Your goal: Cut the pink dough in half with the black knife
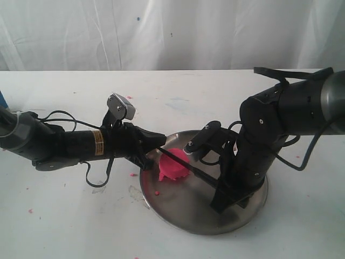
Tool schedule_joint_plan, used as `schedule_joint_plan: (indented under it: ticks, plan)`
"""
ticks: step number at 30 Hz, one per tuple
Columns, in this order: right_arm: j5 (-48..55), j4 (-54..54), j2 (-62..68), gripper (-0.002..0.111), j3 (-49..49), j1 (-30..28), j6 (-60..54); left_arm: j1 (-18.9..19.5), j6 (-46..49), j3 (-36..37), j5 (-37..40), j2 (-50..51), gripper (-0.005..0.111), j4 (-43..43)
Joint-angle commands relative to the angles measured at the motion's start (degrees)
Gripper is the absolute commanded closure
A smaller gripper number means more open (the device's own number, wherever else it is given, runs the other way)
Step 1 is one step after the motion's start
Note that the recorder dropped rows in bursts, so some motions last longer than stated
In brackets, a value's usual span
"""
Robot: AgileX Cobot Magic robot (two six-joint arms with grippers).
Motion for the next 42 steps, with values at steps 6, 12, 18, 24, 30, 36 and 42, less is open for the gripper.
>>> schedule_joint_plan:
  ticks: [6,12,18,24,30,36,42]
  plan:
    - [-2.09,-0.23,-0.07,0.108,1.38,-0.05,-0.26,-0.21,0.23,0.18,2.49,0.71,0.107,0.90]
    - [-2.22,-0.23,-0.07,0.108,1.48,-0.05,-0.16,-0.21,-0.33,0.18,2.49,0.71,0.107,0.90]
    - [-2.85,-0.23,-0.07,0.108,1.73,-0.05,-0.16,-0.21,-0.45,0.18,2.61,0.71,0.107,0.90]
    - [-4.13,-0.23,-0.07,0.108,2.01,-0.05,-0.16,-0.21,-0.43,0.18,2.71,0.71,0.107,0.90]
    - [-4.13,-0.23,-0.07,0.108,2.01,-0.05,-0.16,-0.21,-0.43,0.18,4.97,1.15,0.107,1.33]
    - [-4.27,-0.23,-0.07,0.108,2.38,-0.05,-0.16,-0.21,-0.43,0.18,5.64,1.15,0.107,1.33]
    - [-5.27,-0.23,0.10,0.108,2.59,-0.05,-0.16,-0.21,-0.43,0.18,5.75,1.15,0.107,1.33]
